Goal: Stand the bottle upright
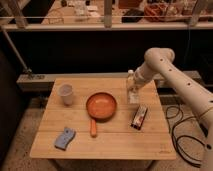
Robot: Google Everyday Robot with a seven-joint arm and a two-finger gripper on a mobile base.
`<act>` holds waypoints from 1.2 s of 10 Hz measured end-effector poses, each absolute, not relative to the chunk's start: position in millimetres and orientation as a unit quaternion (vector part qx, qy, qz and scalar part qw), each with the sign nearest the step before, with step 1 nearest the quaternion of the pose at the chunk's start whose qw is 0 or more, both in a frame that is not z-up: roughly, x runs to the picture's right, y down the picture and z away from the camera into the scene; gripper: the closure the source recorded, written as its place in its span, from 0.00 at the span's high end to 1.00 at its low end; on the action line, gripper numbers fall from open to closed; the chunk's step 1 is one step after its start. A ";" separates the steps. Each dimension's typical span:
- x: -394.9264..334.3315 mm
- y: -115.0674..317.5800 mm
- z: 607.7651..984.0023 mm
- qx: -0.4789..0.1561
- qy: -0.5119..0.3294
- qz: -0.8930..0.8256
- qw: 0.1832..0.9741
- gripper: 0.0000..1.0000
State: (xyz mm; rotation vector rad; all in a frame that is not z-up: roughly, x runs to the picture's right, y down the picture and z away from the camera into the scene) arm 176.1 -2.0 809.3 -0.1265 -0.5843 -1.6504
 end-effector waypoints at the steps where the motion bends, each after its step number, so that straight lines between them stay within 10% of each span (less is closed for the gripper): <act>1: 173.1 5.3 806.2 -0.049 -0.216 -0.761 0.610 0.01; 12: 183.4 24.9 782.7 0.092 -0.226 -0.894 0.376 0.01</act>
